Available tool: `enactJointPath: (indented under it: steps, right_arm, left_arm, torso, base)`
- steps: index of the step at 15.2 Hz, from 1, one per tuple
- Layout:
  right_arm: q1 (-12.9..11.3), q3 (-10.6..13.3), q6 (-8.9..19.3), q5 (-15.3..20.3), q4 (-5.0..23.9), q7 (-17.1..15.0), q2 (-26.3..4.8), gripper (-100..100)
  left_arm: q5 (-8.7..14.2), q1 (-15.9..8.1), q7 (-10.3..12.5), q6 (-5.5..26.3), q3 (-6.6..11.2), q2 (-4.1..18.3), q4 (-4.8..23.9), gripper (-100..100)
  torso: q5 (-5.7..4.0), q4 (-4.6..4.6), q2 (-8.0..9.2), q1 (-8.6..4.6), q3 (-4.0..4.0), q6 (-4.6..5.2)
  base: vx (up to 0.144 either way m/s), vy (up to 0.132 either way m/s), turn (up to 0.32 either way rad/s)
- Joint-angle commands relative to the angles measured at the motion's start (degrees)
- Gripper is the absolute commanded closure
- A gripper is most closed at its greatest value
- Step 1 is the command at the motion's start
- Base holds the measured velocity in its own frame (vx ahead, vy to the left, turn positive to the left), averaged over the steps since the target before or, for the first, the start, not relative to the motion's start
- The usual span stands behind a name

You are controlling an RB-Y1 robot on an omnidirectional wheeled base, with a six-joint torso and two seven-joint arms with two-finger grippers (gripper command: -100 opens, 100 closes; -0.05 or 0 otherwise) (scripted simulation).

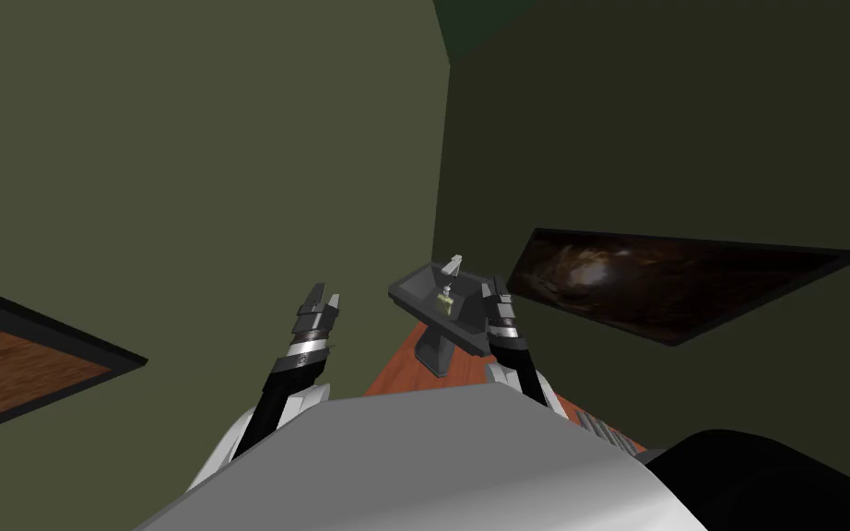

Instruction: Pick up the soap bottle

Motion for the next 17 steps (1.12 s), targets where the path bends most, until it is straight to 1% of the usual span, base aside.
enactJointPath:
  steps: [1,3,4,5,6,7,8,9,10,11,12,13,14,15,16,17]
  right_arm:
    - [0.19,-0.05,0.01,0.12,0.41,-0.01,-1.80,-100]
    - [0.64,-0.17,0.02,0.41,1.38,-0.03,-4.60,-100]
    - [0.64,-0.17,0.02,0.41,1.38,-0.03,-4.92,-100]
    - [0.96,-0.24,0.03,0.61,2.05,-0.04,-6.74,-100]
    - [0.96,-0.24,0.03,0.61,2.05,-0.04,-6.77,-100]
    - [1.34,-0.33,0.04,0.85,2.84,-0.05,-8.78,-100]
    - [1.34,-0.33,0.04,0.85,2.84,-0.05,-8.78,-100]
    - [1.78,-0.43,0.05,1.12,3.74,-0.07,-10.93,-100]
    - [1.78,-0.43,0.05,1.12,3.74,-0.07,-10.95,-100]
    - [2.26,-0.54,0.06,1.43,4.74,-0.09,-12.95,-100]
    - [2.26,-0.54,0.06,1.43,4.74,-0.09,-13.26,-100]
    - [2.80,-0.66,0.07,1.76,5.84,-0.10,-15.16,-100]
    - [2.80,-0.66,0.07,1.76,5.84,-0.10,-15.70,-100]
    - [3.38,-0.78,0.07,2.13,7.02,-0.12,-17.39,-100]
    - [3.38,-0.78,0.07,2.13,7.02,-0.12,-18.26,-100]
    - [4.00,-0.91,0.08,2.51,8.28,-0.14,-19.64,-100]
  left_arm:
    - [0.00,0.00,0.00,0.00,0.00,0.00,0.00,0]
    - [0.00,0.00,0.00,0.00,0.00,0.00,0.00,0]
    - [0.00,0.00,0.00,0.00,0.00,0.00,0.00,0]
    - [0.00,0.00,0.00,0.00,0.00,0.00,0.00,0]
    - [0.00,0.00,0.00,0.00,0.00,0.00,0.00,0]
    - [0.00,0.00,0.00,0.00,0.00,0.00,0.00,0]
    - [0.00,0.00,0.00,0.00,0.00,0.00,0.00,0]
    - [0.00,0.00,0.00,0.00,0.00,0.00,0.00,0]
    - [0.00,0.00,0.00,0.00,0.00,0.00,0.00,0]
    - [0.00,0.00,0.00,0.00,0.00,0.00,0.00,0]
    - [0.00,0.00,0.00,0.00,0.00,0.00,0.00,0]
    - [0.00,0.00,0.00,0.00,0.00,0.00,0.00,0]
    - [0.00,0.00,0.00,0.00,0.00,0.00,0.00,0]
    - [0.00,0.00,0.00,0.00,0.00,0.00,0.00,0]
    - [0.00,0.00,0.00,0.00,0.00,0.00,0.00,0]
    - [0.00,0.00,0.00,0.00,0.00,0.00,0.00,0]
  torso:
    - [0.00,0.00,0.00,0.00,0.00,0.00]
    - [0.00,-0.01,-0.03,-0.02,-0.01,-0.01]
    - [-0.01,-0.01,-0.05,-0.03,-0.03,-0.01]
    - [-0.01,-0.02,-0.07,-0.04,-0.04,-0.01]
    - [-0.01,-0.02,-0.08,-0.05,-0.05,-0.01]
    - [-0.01,-0.02,-0.08,-0.04,-0.05,-0.01]
    - [-0.01,-0.02,-0.08,-0.05,-0.05,-0.01]
    - [-0.01,-0.02,-0.08,-0.05,-0.05,-0.01]
    - [-0.01,-0.02,-0.08,-0.05,-0.05,-0.02]
    - [-0.01,-0.02,-0.08,-0.04,-0.05,-0.01]
    - [-0.01,-0.02,-0.09,-0.05,-0.05,-0.01]
    - [-0.01,-0.02,-0.10,-0.05,-0.06,-0.01]
    - [-0.01,-0.03,-0.10,-0.04,-0.06,-0.02]
    - [-0.01,-0.02,-0.10,-0.05,-0.06,-0.01]
    - [-0.01,-0.03,-0.11,-0.05,-0.06,-0.02]
    - [-0.01,-0.03,-0.11,-0.06,-0.07,-0.01]
  base:
    - [0.004,0.000,0.030]
    - [0.016,-0.001,0.088]
    - [0.020,-0.004,0.063]
    - [0.020,-0.004,0.056]
    - [0.018,-0.004,0.058]
    - [0.019,-0.003,0.096]
    - [0.018,-0.005,0.080]
    - [0.019,-0.003,0.095]
    - [0.019,-0.004,0.070]
    - [0.023,-0.004,0.095]
    - [0.022,-0.003,0.094]
    - [0.023,-0.001,0.135]
    - [0.023,-0.004,0.098]
    - [0.025,-0.006,0.122]
    - [0.024,-0.006,0.112]
    - [0.027,-0.004,0.142]
